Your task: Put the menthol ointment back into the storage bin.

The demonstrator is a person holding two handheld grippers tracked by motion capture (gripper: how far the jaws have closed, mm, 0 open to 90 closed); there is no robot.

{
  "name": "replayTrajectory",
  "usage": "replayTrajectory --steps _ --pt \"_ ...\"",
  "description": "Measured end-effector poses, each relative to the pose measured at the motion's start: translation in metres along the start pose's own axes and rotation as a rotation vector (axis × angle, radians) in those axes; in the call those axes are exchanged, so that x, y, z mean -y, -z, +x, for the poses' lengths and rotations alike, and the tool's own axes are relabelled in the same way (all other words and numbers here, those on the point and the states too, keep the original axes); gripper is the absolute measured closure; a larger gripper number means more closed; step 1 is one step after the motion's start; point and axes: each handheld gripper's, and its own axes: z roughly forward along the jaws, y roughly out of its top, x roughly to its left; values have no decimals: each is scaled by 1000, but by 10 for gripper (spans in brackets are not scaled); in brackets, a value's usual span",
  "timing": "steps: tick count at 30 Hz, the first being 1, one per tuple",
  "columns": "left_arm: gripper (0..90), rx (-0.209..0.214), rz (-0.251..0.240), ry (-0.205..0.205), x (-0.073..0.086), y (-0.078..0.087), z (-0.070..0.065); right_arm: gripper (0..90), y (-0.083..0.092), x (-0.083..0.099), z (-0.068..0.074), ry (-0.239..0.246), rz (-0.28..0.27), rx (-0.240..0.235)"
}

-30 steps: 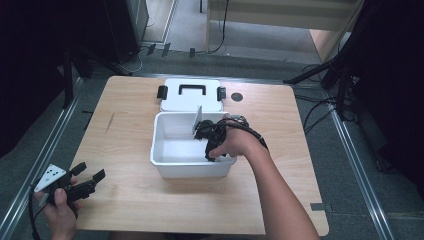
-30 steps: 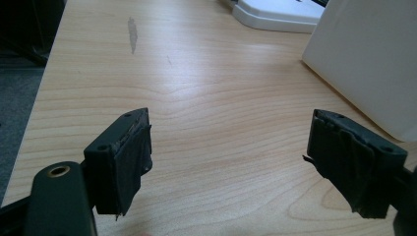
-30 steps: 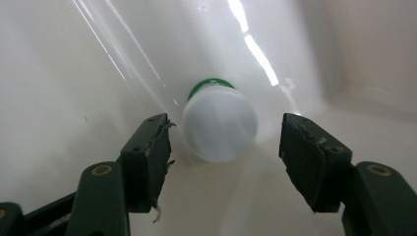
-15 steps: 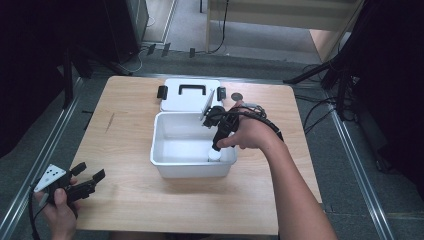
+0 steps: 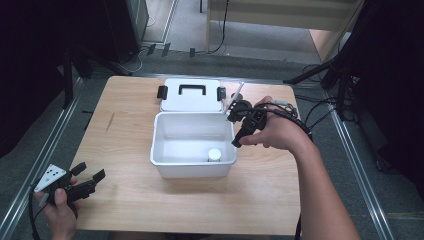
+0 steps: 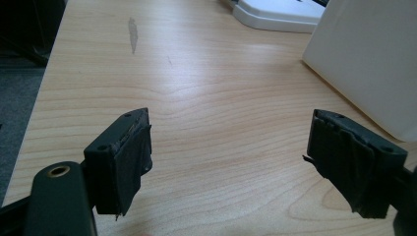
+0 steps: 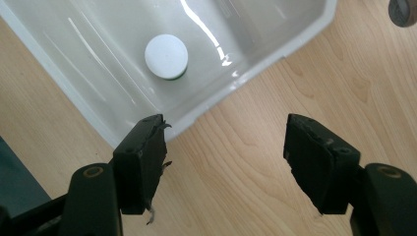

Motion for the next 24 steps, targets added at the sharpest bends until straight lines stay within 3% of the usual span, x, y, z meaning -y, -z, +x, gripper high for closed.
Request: replayTrajectory --steps 13,24 --pt "179 -2 1 -4 0 0 0 306 7 41 -14 -79 -25 6" --pt "179 -4 3 -5 0 0 -1 277 -14 83 -22 -158 -52 -15"
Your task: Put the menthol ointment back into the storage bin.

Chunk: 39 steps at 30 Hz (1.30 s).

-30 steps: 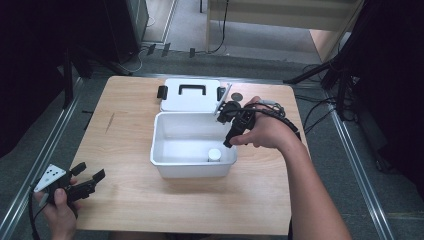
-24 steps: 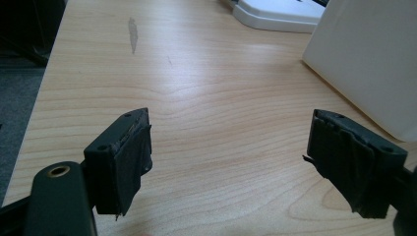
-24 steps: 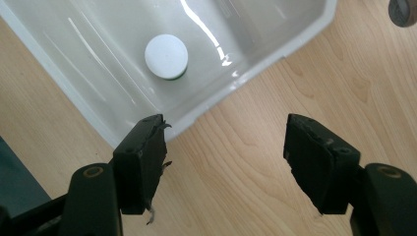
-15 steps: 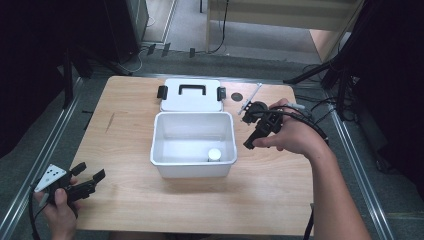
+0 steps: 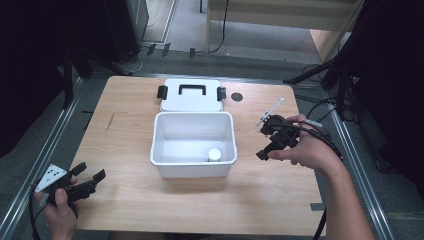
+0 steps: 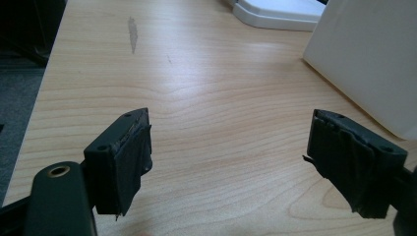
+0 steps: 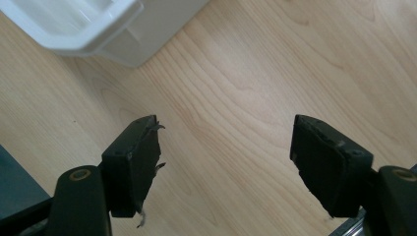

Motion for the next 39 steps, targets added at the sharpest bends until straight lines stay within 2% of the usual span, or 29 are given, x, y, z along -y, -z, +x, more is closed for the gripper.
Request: replayTrajectory --steps 14,20,23,25,26,28,29,30,33,34,35,39 --pt "179 0 0 -4 0 0 0 251 -26 50 -10 -88 -17 -9" --pt "179 2 5 -9 0 0 0 208 -35 68 -12 -126 -37 8" --pt "179 0 6 -8 0 0 0 132 -42 81 -12 -174 -51 49" --pt "178 1 6 -8 0 0 0 134 -43 85 -12 -188 -52 62" --pt "179 2 7 -8 0 0 0 129 -46 91 -10 -194 -77 94" --pt "179 4 6 -7 0 0 0 104 -48 98 -9 -207 -105 109" --pt "178 4 6 -7 0 0 0 104 -48 98 -9 -207 -105 109" --pt "179 4 6 -7 0 0 0 86 -49 104 -9 -239 -138 114" --pt "178 2 9 -9 0 0 0 79 -52 113 -9 -272 -199 129" --pt "178 2 9 -9 0 0 0 79 -52 113 -9 -272 -199 129" --pt "178 2 9 -10 0 0 0 61 -56 120 -8 -287 -237 133" --pt "178 1 6 -5 0 0 -1 51 -64 135 -5 -310 -297 145"
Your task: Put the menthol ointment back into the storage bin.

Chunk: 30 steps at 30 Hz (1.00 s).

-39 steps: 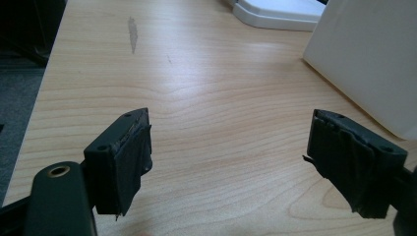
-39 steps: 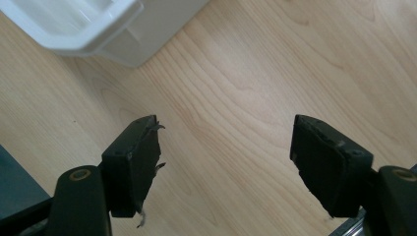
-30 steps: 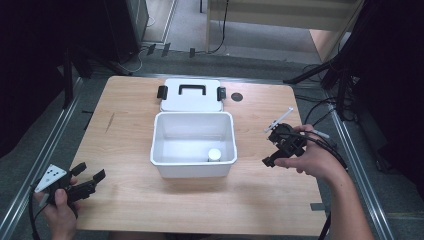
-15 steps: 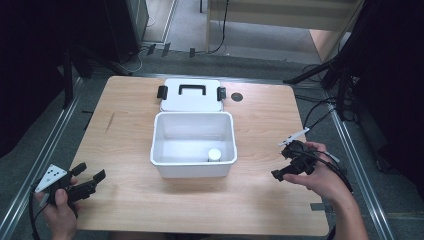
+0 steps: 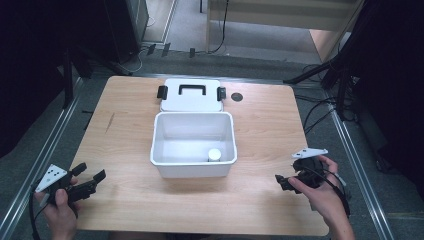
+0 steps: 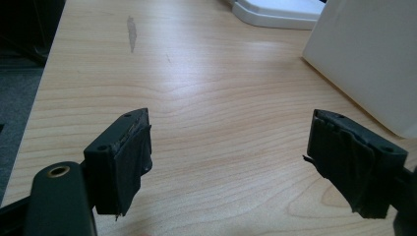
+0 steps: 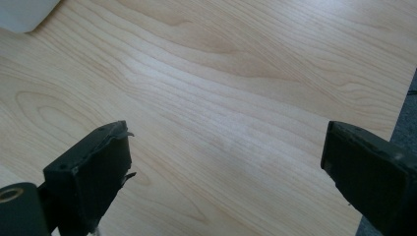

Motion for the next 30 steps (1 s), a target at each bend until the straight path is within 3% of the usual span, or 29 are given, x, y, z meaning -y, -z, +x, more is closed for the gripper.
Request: replayTrajectory --steps 2,8,12,17,23,30 --pt "178 0 1 -1 0 0 0 47 -3 9 -1 -15 -27 0" --pt "177 -3 1 -1 0 0 0 37 -9 38 -8 -128 -159 -24" --pt "176 -4 2 -3 0 0 0 31 -13 61 -13 -162 -228 -14" --pt "175 -10 8 -8 0 -1 -1 31 -12 78 -19 -193 -275 -34" --pt "175 -12 10 -9 0 -1 -1 31 -11 99 -25 -271 -421 -77" --pt "175 -13 16 -11 -1 -1 -2 31 -22 105 -24 -311 -459 -61"
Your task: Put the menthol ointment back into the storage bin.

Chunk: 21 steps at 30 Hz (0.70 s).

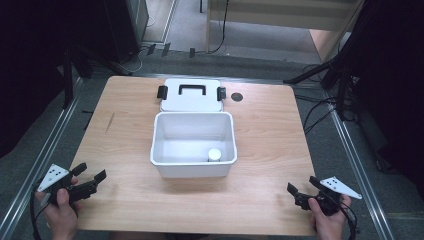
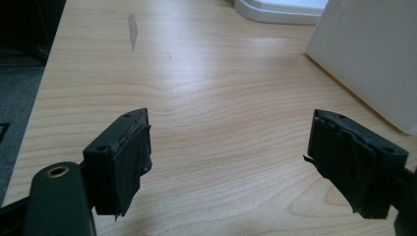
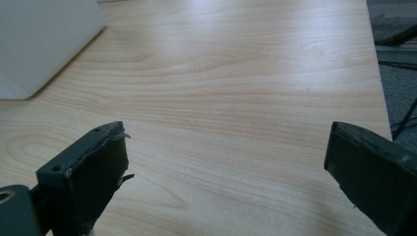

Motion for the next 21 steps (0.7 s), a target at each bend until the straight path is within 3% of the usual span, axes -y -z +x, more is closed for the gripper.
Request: replayTrajectory --steps 2,3,6,13,21 --pt "175 0 1 0 0 0 0 31 -1 0 1 1 7 5" --pt "175 -3 3 -1 0 0 0 41 0 0 3 7 -23 29" --pt "175 -2 4 0 0 0 0 45 1 1 4 16 -36 31" --pt "175 13 -4 36 0 0 4 55 -3 1 9 64 4 20" --pt "175 12 -5 29 0 0 3 58 -3 0 9 53 19 15"
